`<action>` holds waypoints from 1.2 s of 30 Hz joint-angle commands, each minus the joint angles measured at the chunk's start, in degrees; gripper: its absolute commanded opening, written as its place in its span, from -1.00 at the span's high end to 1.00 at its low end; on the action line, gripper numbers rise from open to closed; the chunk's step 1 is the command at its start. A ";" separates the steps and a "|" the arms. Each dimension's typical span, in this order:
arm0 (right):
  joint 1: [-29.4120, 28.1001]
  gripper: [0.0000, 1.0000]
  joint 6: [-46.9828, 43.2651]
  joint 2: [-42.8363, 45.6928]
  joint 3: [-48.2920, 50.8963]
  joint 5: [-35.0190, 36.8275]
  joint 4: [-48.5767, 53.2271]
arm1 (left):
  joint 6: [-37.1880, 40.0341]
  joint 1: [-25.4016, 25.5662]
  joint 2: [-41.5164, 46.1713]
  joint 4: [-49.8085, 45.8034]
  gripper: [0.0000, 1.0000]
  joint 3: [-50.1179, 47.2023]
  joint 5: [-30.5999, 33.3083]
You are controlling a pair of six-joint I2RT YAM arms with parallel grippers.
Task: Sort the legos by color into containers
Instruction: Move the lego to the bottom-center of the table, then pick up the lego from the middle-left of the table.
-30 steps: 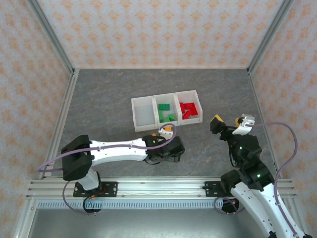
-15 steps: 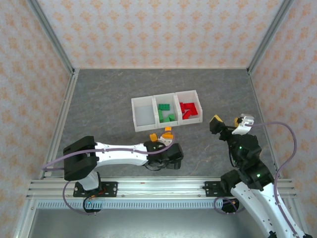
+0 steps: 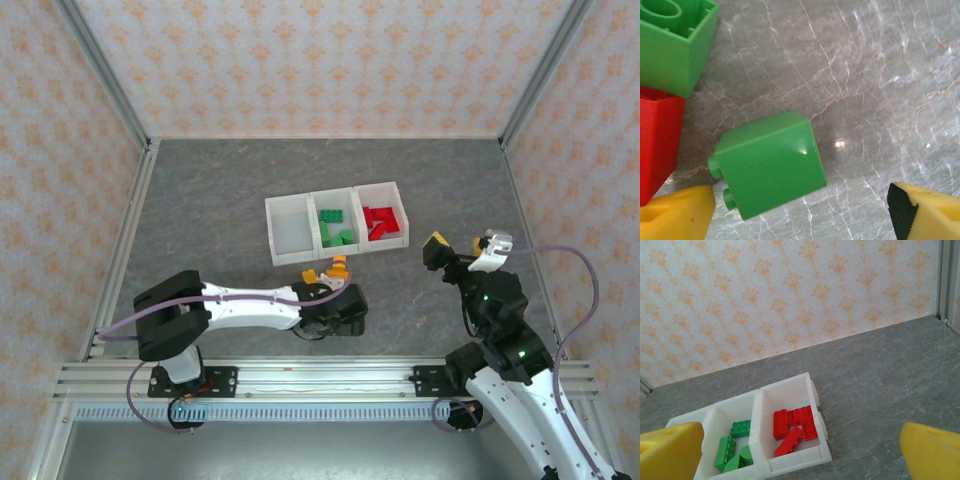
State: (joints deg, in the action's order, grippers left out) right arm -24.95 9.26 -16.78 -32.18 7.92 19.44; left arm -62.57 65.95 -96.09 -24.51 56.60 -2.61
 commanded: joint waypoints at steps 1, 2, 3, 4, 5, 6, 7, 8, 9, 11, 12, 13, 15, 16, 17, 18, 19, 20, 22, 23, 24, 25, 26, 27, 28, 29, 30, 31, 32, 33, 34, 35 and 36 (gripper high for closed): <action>0.08 -1.00 0.32 0.16 0.08 -0.36 -0.97 | -0.50 -2.12 -1.29 2.18 -0.75 -1.68 1.87; 0.08 -1.00 0.34 0.16 0.05 -0.32 -0.95 | -0.30 -2.22 -2.06 2.27 -0.72 -0.90 2.06; 0.08 -1.00 0.41 0.16 0.00 -0.19 -0.86 | 0.07 -2.23 -2.90 2.44 -0.71 -0.02 2.08; 0.08 -1.00 0.40 0.16 -0.03 -0.12 -0.90 | 0.43 -2.23 -3.74 2.62 -0.69 0.84 2.01; 0.08 -1.00 0.47 0.11 0.02 -0.03 -0.88 | 0.81 -2.23 -4.60 2.71 -0.65 1.76 1.78; 0.01 -0.99 0.45 0.16 0.02 -0.02 -0.81 | 1.16 -2.21 -5.46 2.72 -0.61 2.52 1.59; 0.08 -1.00 0.44 0.16 0.01 0.03 -0.79 | 1.38 -2.22 -6.11 2.77 -0.59 3.00 1.40; 0.08 -1.00 0.49 0.12 -0.12 -0.01 -0.80 | 1.55 -2.21 -6.63 2.80 -0.55 3.34 1.21; 0.08 -1.00 0.47 0.16 -0.15 0.03 -0.69 | 1.57 -2.23 -7.11 2.72 -0.49 3.61 1.28; 0.08 -1.00 0.50 0.16 -0.16 0.16 -0.67 | 1.39 -2.07 -7.65 2.88 -0.39 3.55 1.30; 0.08 -1.00 0.50 0.16 -0.12 0.14 -0.64 | 1.24 -1.97 -7.83 3.04 -0.35 3.52 1.22; 0.08 -1.00 0.50 0.19 -0.16 0.24 -0.67 | 1.07 -1.78 -7.95 2.99 -0.31 3.48 1.36; 0.08 -0.99 0.58 0.14 -0.16 0.34 -0.63 | 0.73 -1.37 -8.01 3.07 -0.20 3.31 1.69; 0.07 -1.00 0.53 0.16 -0.16 0.24 -0.66 | 0.65 -1.22 -8.06 2.98 -0.17 3.32 1.73; 0.08 -1.00 0.48 0.12 -0.12 0.12 -0.71 | 0.67 -0.99 -8.13 2.90 -0.13 3.28 1.90; 0.08 -0.99 0.48 0.17 -0.12 0.12 -0.71 | 0.62 -0.92 -8.22 2.76 -0.08 3.31 2.04; 0.08 -1.00 0.42 0.16 -0.07 0.16 -0.74 | 0.69 -0.78 -8.31 2.54 -0.03 3.45 2.23; 0.07 -1.00 0.41 0.16 -0.08 0.12 -0.76 | 0.68 -0.66 -8.42 2.20 0.03 3.60 2.55; 0.02 -1.00 0.48 0.16 -0.12 0.07 -0.79 | 0.78 -0.45 -8.51 1.53 0.12 4.16 3.24; 0.08 -1.00 0.49 0.16 -0.07 0.12 -0.80 | 1.00 -0.31 -8.43 1.10 0.16 4.55 3.69; 0.08 -1.00 0.54 0.16 -0.12 0.23 -0.78 | 1.17 -0.17 -8.21 0.69 0.21 5.03 4.44; 0.07 -1.00 0.56 0.14 -0.09 0.25 -0.69 | 1.45 -0.08 -7.87 0.34 0.23 5.48 5.14; 0.05 -0.99 0.56 0.12 -0.07 0.21 -0.72 | 1.81 0.13 -7.32 -0.20 0.24 6.12 6.11; 0.08 -1.00 0.58 0.16 -0.12 0.34 -0.69 | 2.16 0.28 -6.57 -1.02 0.25 6.84 7.39; 0.08 -1.00 0.58 0.16 -0.07 0.34 -0.69 | 2.39 0.32 -5.77 -1.79 0.25 7.46 8.58; 0.08 -1.00 0.66 0.16 -0.07 0.41 -0.70 | 2.38 0.32 -4.76 -2.58 0.26 8.00 9.91; 0.08 -1.00 0.61 0.16 -0.09 0.42 -0.71 | 2.36 0.32 -3.67 -3.36 0.27 8.52 11.22; 0.08 -1.00 0.64 0.16 -0.16 0.43 -0.62 | 2.44 0.32 -2.70 -3.91 0.28 8.93 12.37; 0.03 -1.00 0.61 0.16 -0.20 0.43 -0.62 | 2.60 0.23 -1.67 -4.58 0.28 9.33 13.55; 0.08 -1.00 0.67 0.16 -0.25 0.47 -0.61 | 2.62 0.06 -0.70 -5.37 0.29 9.70 14.59; 0.05 -1.00 0.68 0.16 -0.27 0.50 -0.54 | 2.86 -0.16 0.10 -5.90 0.29 9.99 15.58; 0.08 -1.00 0.65 0.16 -0.26 0.47 -0.57 | 3.38 -0.52 0.87 -6.40 0.30 10.35 16.60; 0.08 -1.00 0.59 0.16 -0.25 0.40 -0.63 | 4.03 -1.09 1.56 -7.03 0.29 10.77 17.64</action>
State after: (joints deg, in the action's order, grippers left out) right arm -24.95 9.26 -16.78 -32.18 7.94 19.44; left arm -60.51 65.82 -98.04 -27.49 65.04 8.60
